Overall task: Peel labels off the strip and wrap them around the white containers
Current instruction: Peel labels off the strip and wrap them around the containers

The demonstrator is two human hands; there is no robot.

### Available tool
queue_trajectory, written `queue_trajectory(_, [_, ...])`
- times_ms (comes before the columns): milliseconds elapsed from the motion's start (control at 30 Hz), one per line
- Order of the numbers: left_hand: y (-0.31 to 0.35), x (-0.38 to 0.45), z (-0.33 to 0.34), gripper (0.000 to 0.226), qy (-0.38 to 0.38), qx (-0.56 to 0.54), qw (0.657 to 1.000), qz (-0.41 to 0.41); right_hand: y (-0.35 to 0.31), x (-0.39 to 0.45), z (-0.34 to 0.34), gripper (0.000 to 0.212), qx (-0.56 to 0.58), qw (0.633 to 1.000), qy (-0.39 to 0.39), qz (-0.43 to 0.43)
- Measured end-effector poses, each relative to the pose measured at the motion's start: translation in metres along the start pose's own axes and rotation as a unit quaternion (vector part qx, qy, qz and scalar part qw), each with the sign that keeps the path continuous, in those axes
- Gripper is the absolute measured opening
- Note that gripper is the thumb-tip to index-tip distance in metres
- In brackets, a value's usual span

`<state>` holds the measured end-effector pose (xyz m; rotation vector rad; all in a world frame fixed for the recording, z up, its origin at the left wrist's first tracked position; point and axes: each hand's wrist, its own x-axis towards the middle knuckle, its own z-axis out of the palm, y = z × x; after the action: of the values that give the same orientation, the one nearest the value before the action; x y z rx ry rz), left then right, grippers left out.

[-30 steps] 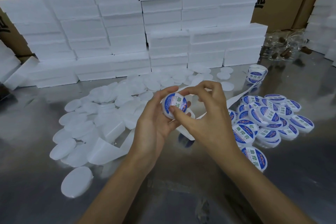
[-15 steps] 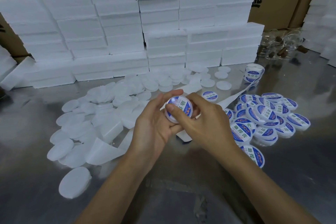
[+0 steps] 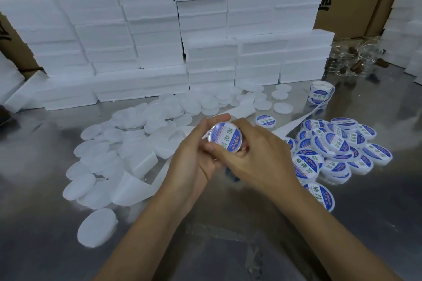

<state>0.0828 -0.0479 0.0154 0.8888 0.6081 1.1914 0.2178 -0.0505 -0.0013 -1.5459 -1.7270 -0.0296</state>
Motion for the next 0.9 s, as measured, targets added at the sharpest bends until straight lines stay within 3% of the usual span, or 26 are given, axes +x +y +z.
queue_trajectory(200, [0.003,-0.001,-0.003,0.046,-0.039,0.013,0.999,-0.012,-0.001,-0.001,0.000,0.053,0.145,0.988,0.037,0.042])
queue_trajectory(433, [-0.003,-0.001,-0.010,0.044,-0.081,0.134,0.987,0.021,0.009,0.001,0.002,0.060,0.209,0.976,0.032,0.046])
queue_trajectory(600, [-0.001,0.001,-0.015,0.024,0.011,0.170,0.983,0.072,0.003,0.000,-0.001,0.033,0.241,0.967,-0.080,0.025])
queue_trajectory(667, [-0.001,0.002,-0.018,0.012,0.064,0.198,0.975,0.078,-0.001,-0.001,0.001,0.040,0.235,0.963,-0.129,0.020])
queue_trajectory(800, [-0.008,0.005,-0.021,0.036,0.122,0.253,0.955,0.093,-0.005,-0.002,0.000,0.031,0.273,0.951,-0.143,0.038])
queue_trajectory(900, [-0.008,0.006,-0.019,0.032,0.085,0.245,0.961,0.101,-0.002,0.000,-0.002,0.019,0.338,0.930,-0.127,0.065])
